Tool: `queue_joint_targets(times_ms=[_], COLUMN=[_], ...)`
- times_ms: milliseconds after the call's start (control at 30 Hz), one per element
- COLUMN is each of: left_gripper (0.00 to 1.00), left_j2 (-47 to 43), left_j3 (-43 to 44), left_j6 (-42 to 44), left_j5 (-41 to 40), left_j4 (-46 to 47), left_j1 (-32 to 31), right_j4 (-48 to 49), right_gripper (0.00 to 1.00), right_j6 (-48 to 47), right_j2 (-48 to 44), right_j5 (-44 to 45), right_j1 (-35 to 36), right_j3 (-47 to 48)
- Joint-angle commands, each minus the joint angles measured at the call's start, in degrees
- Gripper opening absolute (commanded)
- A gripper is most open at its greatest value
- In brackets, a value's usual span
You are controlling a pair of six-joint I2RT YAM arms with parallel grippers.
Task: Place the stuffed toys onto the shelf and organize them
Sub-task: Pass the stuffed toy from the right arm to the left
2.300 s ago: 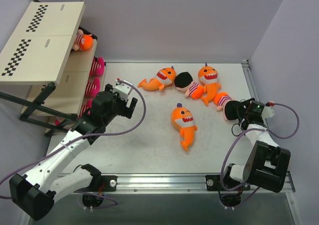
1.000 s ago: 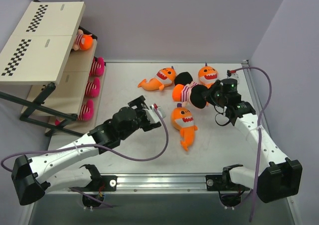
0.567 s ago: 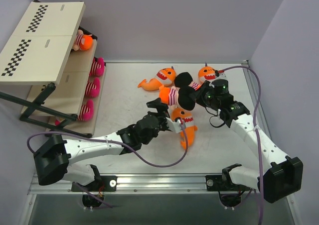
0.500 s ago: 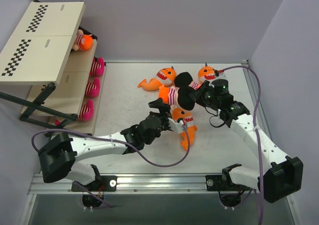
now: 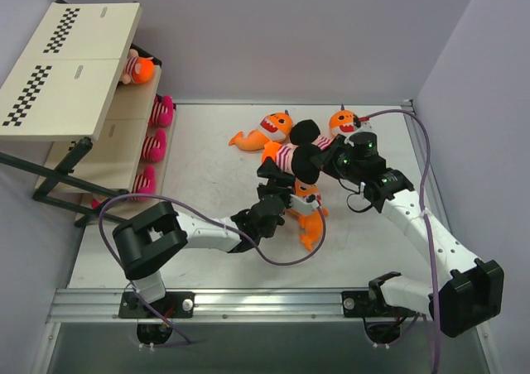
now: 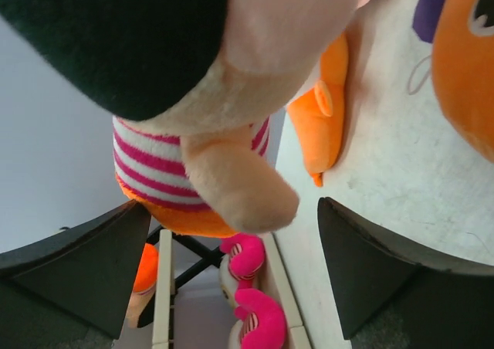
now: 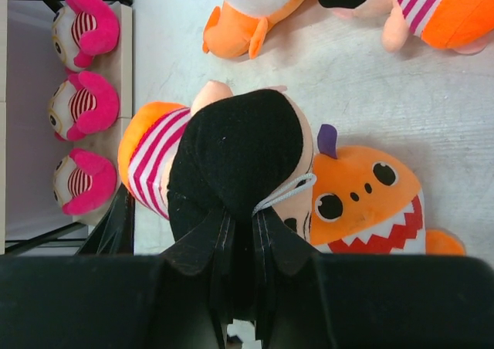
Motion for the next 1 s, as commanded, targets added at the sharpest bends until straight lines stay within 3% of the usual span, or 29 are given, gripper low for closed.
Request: queue_joint_targets(times_ms=[0,67,133,233,467,500,700,733,800,833,967], left_gripper=[0.99,0.87,0.67,0.44,0.05,0.03,0.02,0.03,0.03,0.02,0.03], left_j2=[1.96,2.05,1.53,0.56,-1.46,-1.81,-5.41,-6.81,-8.49,-10.24,-14.55], left_j3=[3.43,3.87,3.96,3.69,1.59,0.98,-0.08,0.0,0.27,0.79,2.37], left_j6=[6.23,6.15,5.53,4.39,2.89,2.37,-4.02,-5.53,-10.7,-12.64,-23.01], left_j5=[-4.37,-4.29,-3.94,-3.32,-2.71,-2.62,-1.65,-1.39,-0.42,0.1,2.83], left_j4=[12.73,13.35,13.26,12.21,12.21,12.21,7.39,4.24,0.97,-2.96,-13.26], left_j1=[1.1,1.54,1.63,1.63,1.72,1.63,1.72,1.8,1.89,2.15,3.21], right_j4=[2.24,2.32,2.32,2.5,2.76,2.76,5.92,6.27,6.54,6.54,6.45], right_gripper=[0.0,0.0,0.0,0.0,0.0,0.02,0.34,0.46,0.58,0.69,0.87], right_j6=[0.48,0.57,0.66,0.66,1.01,1.01,0.31,0.13,-0.83,-1.18,-2.94], right_j2=[-1.41,-1.41,-1.33,-1.06,-0.54,-0.27,-0.8,-0.89,-0.8,-0.62,-0.01], right_j5=[-3.31,-3.4,-3.4,-3.49,-3.67,-3.75,-3.84,-3.76,-3.49,-3.49,-2.79], right_j1=[1.27,1.53,1.8,2.06,2.5,2.5,2.59,2.59,2.59,2.59,2.41], right_j3=[3.18,3.18,3.27,3.53,3.88,3.88,3.97,3.97,4.67,5.02,8.0])
